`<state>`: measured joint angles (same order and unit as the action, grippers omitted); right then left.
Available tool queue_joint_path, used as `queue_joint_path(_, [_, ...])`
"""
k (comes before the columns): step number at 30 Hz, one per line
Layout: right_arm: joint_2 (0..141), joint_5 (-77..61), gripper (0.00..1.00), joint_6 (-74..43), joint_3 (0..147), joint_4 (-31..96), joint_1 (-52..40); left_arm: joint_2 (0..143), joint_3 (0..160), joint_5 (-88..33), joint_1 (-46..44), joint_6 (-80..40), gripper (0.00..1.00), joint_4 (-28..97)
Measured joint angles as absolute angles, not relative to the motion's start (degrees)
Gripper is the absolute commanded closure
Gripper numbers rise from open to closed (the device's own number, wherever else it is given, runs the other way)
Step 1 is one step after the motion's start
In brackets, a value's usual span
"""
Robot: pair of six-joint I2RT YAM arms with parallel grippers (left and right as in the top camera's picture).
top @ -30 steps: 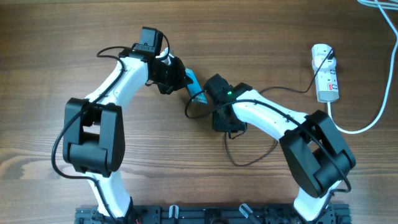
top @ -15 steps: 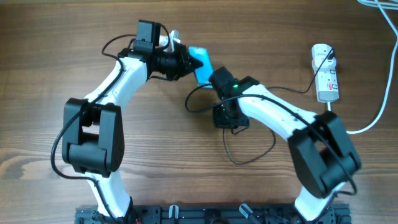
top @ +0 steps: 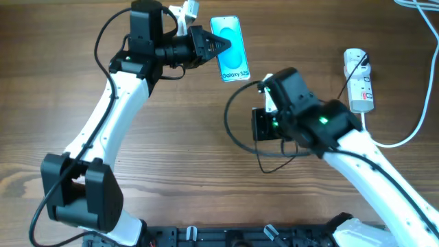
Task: Plug charger to phone and switch on socket
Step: 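Lift the cable plug with the right gripper toward the phone's bottom port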
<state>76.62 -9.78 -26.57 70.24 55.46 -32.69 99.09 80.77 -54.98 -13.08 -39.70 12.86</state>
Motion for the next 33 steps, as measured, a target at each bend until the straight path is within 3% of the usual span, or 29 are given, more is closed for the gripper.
queue_joint_path(12, [71.4, -6.6, 0.96, -19.9, 70.2, 59.6, -35.5, 99.1, 80.8, -50.7, -24.7, -39.7, 0.96, 14.2])
queue_joint_path(33, [70.5, -3.2, 0.96, -24.0, 70.2, 57.2, -35.5, 99.1, 80.8, -53.2, -23.3, -37.5, 0.96, 14.3])
